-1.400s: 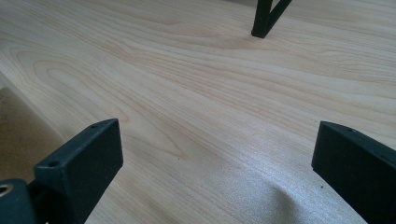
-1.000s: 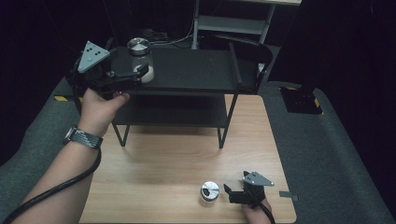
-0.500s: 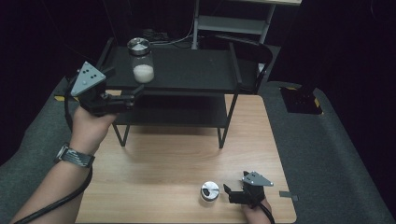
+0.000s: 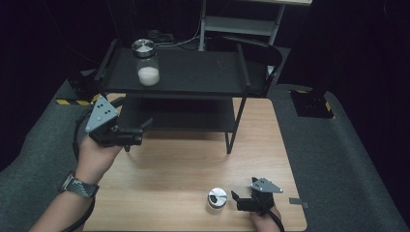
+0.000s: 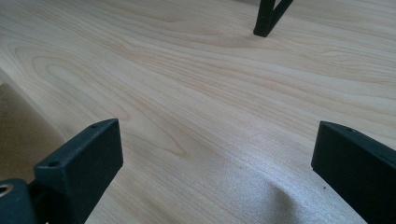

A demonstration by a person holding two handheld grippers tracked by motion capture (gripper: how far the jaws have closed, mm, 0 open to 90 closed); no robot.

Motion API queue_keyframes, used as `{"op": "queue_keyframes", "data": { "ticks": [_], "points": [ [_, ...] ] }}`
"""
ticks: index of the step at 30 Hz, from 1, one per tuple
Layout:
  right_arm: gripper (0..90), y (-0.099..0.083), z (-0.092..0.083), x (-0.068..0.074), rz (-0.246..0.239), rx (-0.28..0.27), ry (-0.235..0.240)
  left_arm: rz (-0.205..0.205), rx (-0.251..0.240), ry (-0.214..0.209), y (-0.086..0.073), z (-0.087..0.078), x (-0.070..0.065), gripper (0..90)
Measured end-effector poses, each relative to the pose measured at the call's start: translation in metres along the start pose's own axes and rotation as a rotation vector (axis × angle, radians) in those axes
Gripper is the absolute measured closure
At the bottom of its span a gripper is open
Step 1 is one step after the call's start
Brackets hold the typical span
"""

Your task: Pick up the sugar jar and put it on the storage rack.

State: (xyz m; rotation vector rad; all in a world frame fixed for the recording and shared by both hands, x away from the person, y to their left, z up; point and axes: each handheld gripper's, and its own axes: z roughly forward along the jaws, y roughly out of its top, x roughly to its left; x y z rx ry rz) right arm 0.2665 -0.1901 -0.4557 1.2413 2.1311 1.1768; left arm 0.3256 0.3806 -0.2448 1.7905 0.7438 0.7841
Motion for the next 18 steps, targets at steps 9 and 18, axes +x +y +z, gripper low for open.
{"op": "queue_keyframes", "data": {
  "ticks": [9,18],
  "points": [
    [1.9,0.0,0.0,0.0,-0.005,-0.002,0.0,-0.003,0.052,-0.029,-0.03,-0.004,-0.01,0.5],
    [1.9,0.0,0.0,0.001,-0.007,0.002,-0.003,-0.013,0.118,-0.066,-0.062,-0.005,-0.02,0.8]
  ]
}}
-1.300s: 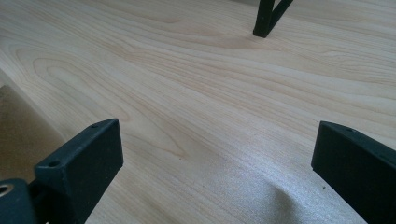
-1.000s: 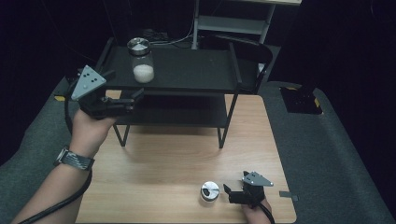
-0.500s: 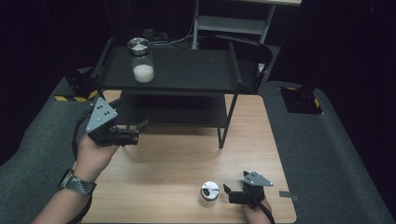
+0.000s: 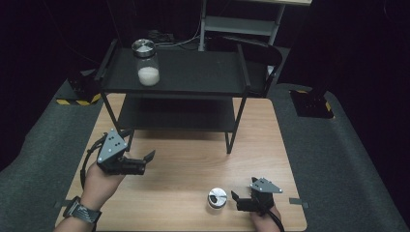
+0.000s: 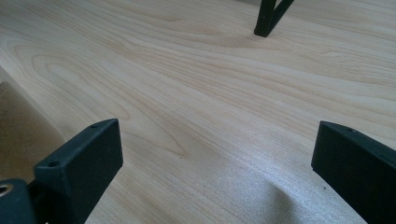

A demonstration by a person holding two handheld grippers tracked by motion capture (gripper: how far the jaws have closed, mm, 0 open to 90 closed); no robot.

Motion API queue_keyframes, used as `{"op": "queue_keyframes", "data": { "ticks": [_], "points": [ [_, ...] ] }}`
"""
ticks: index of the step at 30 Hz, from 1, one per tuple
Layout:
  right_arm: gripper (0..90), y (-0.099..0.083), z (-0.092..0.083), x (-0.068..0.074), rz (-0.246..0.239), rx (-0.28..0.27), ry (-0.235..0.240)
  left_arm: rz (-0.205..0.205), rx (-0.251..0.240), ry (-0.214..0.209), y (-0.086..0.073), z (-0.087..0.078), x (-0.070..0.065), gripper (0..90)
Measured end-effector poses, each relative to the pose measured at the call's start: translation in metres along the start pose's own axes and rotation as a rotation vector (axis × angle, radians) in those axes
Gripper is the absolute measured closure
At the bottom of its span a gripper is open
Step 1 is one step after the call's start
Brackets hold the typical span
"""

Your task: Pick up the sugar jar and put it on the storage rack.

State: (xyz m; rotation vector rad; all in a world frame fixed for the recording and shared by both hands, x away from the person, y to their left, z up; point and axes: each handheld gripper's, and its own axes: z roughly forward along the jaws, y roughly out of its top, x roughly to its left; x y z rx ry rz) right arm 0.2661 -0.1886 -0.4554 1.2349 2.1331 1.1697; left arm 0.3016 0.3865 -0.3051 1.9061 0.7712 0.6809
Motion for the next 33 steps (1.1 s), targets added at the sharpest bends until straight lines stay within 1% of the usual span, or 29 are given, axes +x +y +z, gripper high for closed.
{"op": "queue_keyframes", "data": {
  "ticks": [2,3,4,8,11,12,13,15,18,21,25,28,32,33],
  "points": [
    [2.0,0.0,0.0,0.0,-0.002,0.002,0.002,-0.003,0.02,-0.009,-0.01,0.002,-0.004,0.8],
    [2.0,0.0,0.0,0.001,-0.002,0.002,0.001,-0.003,0.02,-0.009,-0.01,0.002,-0.004,0.8],
    [2.0,0.0,0.0,0.0,-0.001,0.002,0.003,-0.008,0.032,-0.013,-0.016,0.004,-0.005,0.8],
    [2.0,0.001,0.0,0.001,-0.004,0.004,0.002,-0.012,0.071,-0.016,-0.028,0.008,-0.009,1.0],
    [2.0,0.0,0.0,0.0,-0.001,0.003,0.003,-0.026,0.089,-0.023,-0.042,0.011,-0.012,1.1],
    [2.0,0.0,0.0,0.0,-0.001,0.003,0.004,-0.039,0.089,-0.029,-0.05,0.013,-0.012,1.2],
    [2.0,0.0,0.0,0.0,-0.001,0.003,0.004,-0.039,0.089,-0.029,-0.05,0.013,-0.012,1.2],
    [2.0,0.0,0.0,0.0,0.0,0.003,0.003,-0.063,0.099,-0.039,-0.06,0.015,-0.013,1.2],
    [2.0,0.001,0.0,0.0,0.0,0.004,0.004,-0.072,0.121,-0.023,-0.077,0.019,-0.02,1.2],
    [2.0,0.001,0.0,0.0,0.001,0.005,0.003,-0.078,0.138,-0.019,-0.088,0.022,-0.024,1.3],
    [2.0,0.001,0.0,0.0,0.001,0.004,0.003,-0.108,0.148,-0.003,-0.106,0.024,-0.026,1.4],
    [1.9,0.0,0.0,0.0,0.0,0.003,0.005,-0.119,0.155,0.011,-0.116,0.025,-0.028,1.5],
    [1.8,0.0,0.0,-0.001,0.001,0.001,0.009,-0.13,0.149,0.026,-0.126,0.025,-0.03,1.5],
    [1.6,0.0,0.0,-0.001,0.002,0.001,0.008,-0.125,0.148,0.032,-0.129,0.025,-0.031,1.4]
  ]
}}
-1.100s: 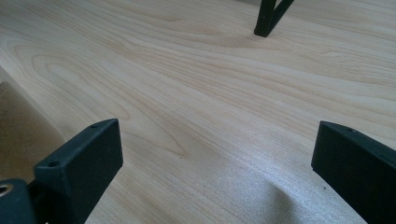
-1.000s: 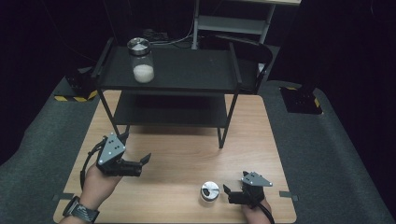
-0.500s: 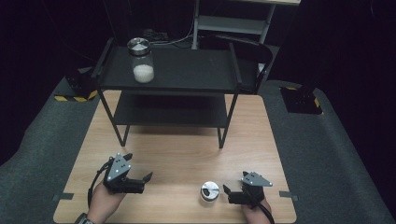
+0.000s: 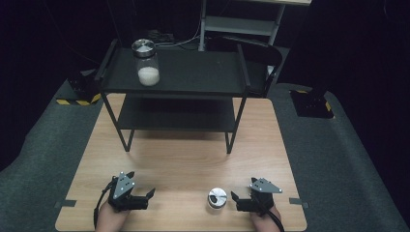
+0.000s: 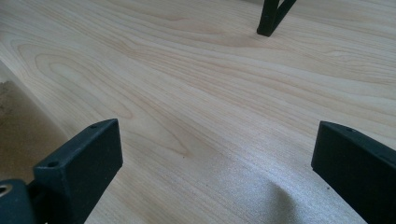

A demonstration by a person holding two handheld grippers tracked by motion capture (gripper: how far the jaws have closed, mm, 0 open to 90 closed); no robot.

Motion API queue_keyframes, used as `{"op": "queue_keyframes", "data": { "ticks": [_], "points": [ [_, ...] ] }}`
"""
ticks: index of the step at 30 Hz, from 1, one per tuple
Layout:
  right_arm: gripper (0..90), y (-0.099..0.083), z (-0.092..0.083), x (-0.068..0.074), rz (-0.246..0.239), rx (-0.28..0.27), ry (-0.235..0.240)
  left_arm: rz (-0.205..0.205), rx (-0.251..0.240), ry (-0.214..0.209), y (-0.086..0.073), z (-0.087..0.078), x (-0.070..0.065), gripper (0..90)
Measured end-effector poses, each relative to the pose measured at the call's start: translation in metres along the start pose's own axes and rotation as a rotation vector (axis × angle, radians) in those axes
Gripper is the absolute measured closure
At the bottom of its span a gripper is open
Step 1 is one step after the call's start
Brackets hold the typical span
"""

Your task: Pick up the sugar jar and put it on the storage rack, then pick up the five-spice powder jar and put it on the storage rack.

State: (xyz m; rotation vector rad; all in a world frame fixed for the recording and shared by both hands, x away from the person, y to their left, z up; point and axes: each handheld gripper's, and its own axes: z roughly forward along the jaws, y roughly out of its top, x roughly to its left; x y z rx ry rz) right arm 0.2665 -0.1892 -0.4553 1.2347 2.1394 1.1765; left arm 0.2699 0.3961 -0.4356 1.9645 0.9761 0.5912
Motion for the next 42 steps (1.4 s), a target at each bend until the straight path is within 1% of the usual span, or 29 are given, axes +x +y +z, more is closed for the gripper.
{"op": "queue_keyframes", "data": {
  "ticks": [3,6,8,10,12,14,17,20,24,25,27,29,32,36,39,42],
  "points": [
    [1.5,0.0,0.0,-0.002,0.003,0.001,0.007,0.006,0.002,0.005,-0.004,0.001,0.0,1.4],
    [1.5,0.003,0.002,-0.002,0.0,0.017,0.009,0.009,0.009,0.005,-0.006,0.002,0.001,1.4],
    [1.4,0.003,0.002,-0.001,-0.005,0.02,0.005,0.008,-0.003,0.005,-0.008,0.002,0.002,1.4],
    [1.5,0.003,0.002,0.0,-0.011,0.02,0.0,0.006,-0.002,0.003,-0.008,0.002,0.003,1.2],
    [1.5,0.005,0.003,0.001,-0.008,0.028,-0.002,0.023,0.001,-0.001,-0.008,0.002,0.002,1.2],
    [1.5,0.005,0.003,-0.002,-0.003,0.029,0.008,0.042,0.009,0.003,-0.006,0.002,0.0,1.2],
    [1.4,0.0,0.0,-0.001,0.011,0.002,-0.001,0.076,0.032,0.013,-0.002,0.004,-0.004,1.1],
    [1.3,-0.002,-0.001,-0.001,0.024,-0.009,-0.008,0.087,0.034,0.018,-0.002,0.005,-0.007,1.1],
    [1.4,0.001,0.0,-0.002,0.021,0.007,0.0,0.081,0.029,0.011,-0.003,0.004,-0.005,1.1],
    [1.4,0.001,0.0,0.001,0.02,0.005,-0.016,0.077,0.026,0.007,-0.003,0.003,-0.004,1.1],
    [1.4,-0.001,-0.001,0.005,0.005,0.001,-0.03,0.071,0.011,0.0,-0.007,0.001,-0.002,1.1],
    [1.4,-0.003,-0.004,0.006,-0.014,-0.001,-0.017,0.056,0.004,-0.011,-0.008,0.0,0.001,1.1],
    [1.3,-0.009,-0.008,0.009,-0.023,-0.03,-0.026,0.036,-0.006,-0.016,-0.011,-0.003,0.003,1.2],
    [1.3,-0.015,-0.013,0.007,-0.01,-0.049,-0.02,0.034,-0.005,-0.005,-0.012,-0.004,0.001,1.2],
    [1.3,-0.018,-0.014,0.008,-0.001,-0.069,-0.028,0.04,0.002,0.0,-0.011,-0.005,-0.001,1.3],
    [1.1,-0.022,-0.015,0.008,0.023,-0.09,-0.027,0.039,0.013,0.004,-0.009,-0.004,-0.002,1.4]
  ]
}}
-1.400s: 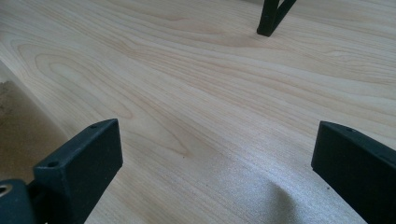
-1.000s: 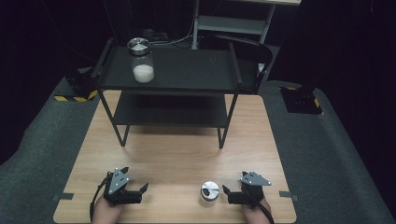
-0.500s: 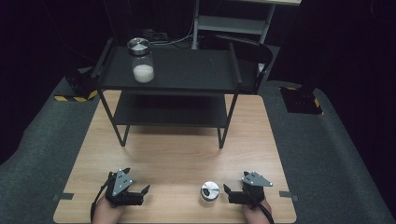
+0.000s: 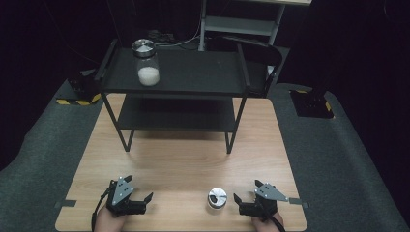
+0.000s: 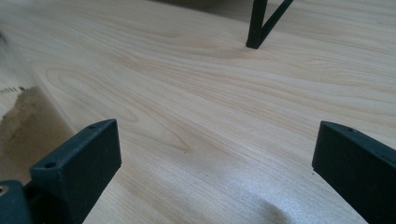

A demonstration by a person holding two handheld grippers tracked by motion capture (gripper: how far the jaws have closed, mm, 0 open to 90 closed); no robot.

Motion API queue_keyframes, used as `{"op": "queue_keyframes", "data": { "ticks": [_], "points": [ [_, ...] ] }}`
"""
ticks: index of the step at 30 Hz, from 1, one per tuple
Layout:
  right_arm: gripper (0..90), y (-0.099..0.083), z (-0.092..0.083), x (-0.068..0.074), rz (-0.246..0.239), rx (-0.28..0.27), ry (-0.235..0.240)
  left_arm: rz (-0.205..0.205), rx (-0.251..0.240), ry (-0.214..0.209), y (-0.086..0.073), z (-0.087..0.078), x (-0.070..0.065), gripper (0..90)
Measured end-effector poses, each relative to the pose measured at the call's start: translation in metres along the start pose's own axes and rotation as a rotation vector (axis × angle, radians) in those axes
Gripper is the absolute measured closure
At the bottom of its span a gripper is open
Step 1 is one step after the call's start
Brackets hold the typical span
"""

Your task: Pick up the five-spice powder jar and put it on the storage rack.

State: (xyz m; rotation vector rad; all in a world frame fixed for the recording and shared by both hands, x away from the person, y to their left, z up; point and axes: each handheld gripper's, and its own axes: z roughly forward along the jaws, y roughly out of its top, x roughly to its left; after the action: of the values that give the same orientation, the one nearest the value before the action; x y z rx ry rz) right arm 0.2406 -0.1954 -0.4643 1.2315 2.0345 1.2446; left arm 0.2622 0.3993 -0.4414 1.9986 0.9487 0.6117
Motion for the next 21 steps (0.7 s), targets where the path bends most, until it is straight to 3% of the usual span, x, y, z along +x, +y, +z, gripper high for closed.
{"op": "queue_keyframes", "data": {
  "ticks": [8,21],
  "points": [
    [1.1,-0.002,-0.004,0.003,0.009,-0.015,-0.009,0.008,-0.003,0.002,-0.001,-0.001,-0.001,1.4],
    [0.9,-0.001,-0.024,0.015,0.003,-0.111,0.017,0.006,0.006,-0.012,0.001,0.001,0.002,1.3]
  ]
}}
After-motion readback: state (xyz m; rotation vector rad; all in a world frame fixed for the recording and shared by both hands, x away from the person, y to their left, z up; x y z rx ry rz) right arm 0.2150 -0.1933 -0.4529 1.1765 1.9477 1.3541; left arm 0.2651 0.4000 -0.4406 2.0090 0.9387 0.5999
